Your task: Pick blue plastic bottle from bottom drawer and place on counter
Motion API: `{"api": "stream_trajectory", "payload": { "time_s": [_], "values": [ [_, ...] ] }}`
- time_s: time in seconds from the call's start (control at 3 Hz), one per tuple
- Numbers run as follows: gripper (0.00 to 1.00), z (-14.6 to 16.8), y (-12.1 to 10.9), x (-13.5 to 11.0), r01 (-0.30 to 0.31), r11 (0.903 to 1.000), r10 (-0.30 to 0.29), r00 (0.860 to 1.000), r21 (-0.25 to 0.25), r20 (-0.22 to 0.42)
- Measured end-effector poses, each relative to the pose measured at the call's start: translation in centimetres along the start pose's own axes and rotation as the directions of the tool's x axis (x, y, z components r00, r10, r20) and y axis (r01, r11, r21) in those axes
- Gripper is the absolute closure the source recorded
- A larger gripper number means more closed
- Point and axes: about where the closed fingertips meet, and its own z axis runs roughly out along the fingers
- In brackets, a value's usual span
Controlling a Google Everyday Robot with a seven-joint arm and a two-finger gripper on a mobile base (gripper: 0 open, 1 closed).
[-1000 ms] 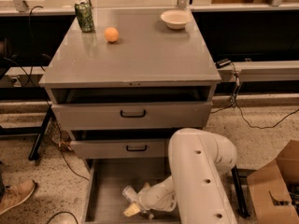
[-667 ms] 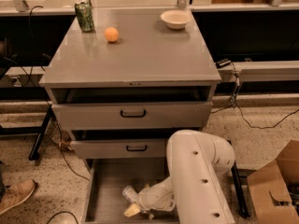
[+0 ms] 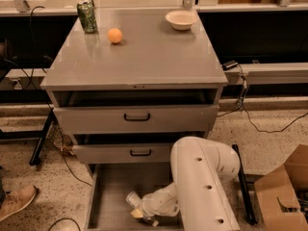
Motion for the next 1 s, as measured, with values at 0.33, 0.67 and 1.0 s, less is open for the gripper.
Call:
{"api": "stream_trajectory", "payload": {
  "time_s": [0.33,0.67,1.0],
  "values": [
    [0.61,0.8,0.6,0.2,0.003,0.9997,-0.004,1.0,-0.024,-0.011],
    [0.84,-1.5,2.7,-1.7,0.076,0.9936,-0.072,0.996,-0.083,0.051],
    [1.0,-7.9,5.5,-6.8,0.263,0.9529,-0.228,0.95,-0.151,0.215]
  ]
}}
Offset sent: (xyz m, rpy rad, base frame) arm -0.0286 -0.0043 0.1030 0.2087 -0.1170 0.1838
